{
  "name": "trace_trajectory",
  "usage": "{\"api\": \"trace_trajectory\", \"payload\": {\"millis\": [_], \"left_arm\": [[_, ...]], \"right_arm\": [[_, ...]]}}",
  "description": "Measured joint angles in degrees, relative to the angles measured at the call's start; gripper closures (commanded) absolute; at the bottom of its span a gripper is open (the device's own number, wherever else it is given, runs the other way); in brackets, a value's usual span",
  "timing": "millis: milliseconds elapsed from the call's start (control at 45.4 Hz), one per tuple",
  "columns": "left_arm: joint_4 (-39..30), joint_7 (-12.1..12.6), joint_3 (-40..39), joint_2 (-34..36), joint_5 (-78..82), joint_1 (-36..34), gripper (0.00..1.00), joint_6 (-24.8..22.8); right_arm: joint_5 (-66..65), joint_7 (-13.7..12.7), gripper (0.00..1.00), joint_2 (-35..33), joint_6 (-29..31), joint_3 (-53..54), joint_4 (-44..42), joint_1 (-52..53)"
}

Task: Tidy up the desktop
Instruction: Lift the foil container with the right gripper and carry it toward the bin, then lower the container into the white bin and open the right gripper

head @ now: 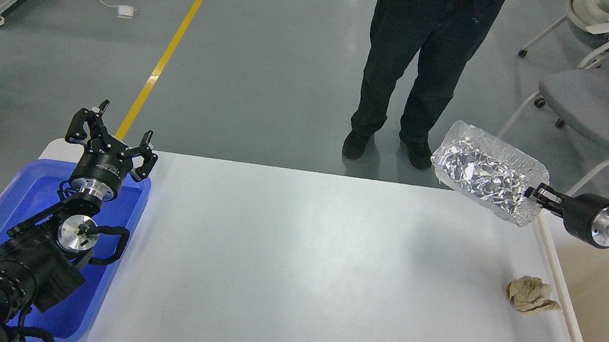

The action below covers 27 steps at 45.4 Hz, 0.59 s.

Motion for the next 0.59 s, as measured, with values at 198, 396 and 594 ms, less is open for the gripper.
{"api": "trace_trajectory", "payload": {"millis": [198,396,594], "left_arm": [[-0.01,0.00,0.00,0.00,0.00,0.00,0.00,0.00],[-0.01,0.00,0.00,0.00,0.00,0.00,0.00,0.00],[-0.01,0.00,0.00,0.00,0.00,0.00,0.00,0.00]], "right_arm": [[2.14,0.03,1.00,-1.09,-0.30,0.72,-3.31,-1.05],[8.36,-0.22,1.00,-1.19,-0.31,0.95,-9.61,-3.29],[16.12,-0.99,1.00,0.54,-0.29,1.09,-18.30,-6.89]]}}
